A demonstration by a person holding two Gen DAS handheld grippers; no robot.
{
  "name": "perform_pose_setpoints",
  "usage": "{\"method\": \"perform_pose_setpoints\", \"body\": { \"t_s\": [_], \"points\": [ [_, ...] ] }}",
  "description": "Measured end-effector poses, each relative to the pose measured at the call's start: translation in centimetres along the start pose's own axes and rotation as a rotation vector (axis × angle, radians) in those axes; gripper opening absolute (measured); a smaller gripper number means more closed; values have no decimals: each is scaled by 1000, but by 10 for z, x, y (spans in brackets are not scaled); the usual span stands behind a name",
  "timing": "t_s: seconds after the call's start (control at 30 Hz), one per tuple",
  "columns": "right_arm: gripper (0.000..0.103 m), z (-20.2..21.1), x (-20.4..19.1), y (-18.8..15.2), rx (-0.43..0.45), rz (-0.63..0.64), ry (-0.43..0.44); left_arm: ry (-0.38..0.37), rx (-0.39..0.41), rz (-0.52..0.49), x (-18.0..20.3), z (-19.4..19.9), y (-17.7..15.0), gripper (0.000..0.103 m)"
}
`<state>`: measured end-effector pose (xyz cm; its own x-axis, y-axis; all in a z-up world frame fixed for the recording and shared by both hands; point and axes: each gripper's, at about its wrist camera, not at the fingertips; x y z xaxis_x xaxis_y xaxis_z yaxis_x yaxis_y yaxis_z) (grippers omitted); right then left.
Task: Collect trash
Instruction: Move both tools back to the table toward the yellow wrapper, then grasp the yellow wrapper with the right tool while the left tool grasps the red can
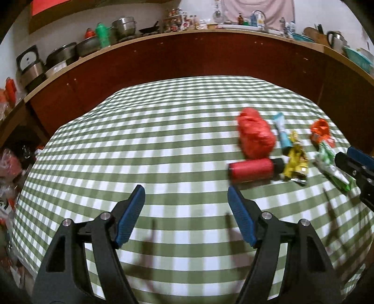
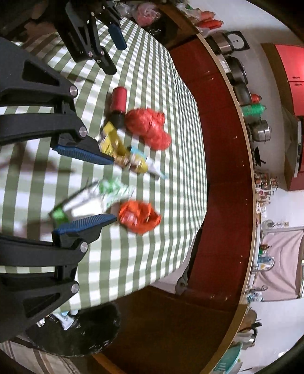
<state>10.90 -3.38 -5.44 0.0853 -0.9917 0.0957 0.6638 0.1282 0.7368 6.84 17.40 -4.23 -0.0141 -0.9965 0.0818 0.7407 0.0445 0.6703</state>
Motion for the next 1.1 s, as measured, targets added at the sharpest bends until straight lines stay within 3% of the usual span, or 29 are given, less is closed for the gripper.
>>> {"method": "perform_pose_setpoints", "body": {
  "t_s": [0.23, 0.5, 0.67, 1.1],
  "points": [
    [44, -7, -38, 9, -13, 55, 29, 29, 14, 40, -32, 5, -1, 72],
    [44, -29, -58, 11, -88, 74, -5, 41, 10, 69, -56, 4, -6, 72],
    [40, -36, -64, 8, -115, 82, -20, 29, 9, 77, -60, 1, -6, 72],
    [37, -20, -58, 10, -62, 70, -12, -16, -3, 69, -44, -4, -6, 72]
  ]
}}
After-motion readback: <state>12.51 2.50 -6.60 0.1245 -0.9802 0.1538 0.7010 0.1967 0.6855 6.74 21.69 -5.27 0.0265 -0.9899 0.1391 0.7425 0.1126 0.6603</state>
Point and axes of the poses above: each gripper's, at about its wrist camera, not at the fingertips, and z roughly against the way its jaws point, x to its right, y to its top, and after that the axes turned 15 degrees about -y, right-handed
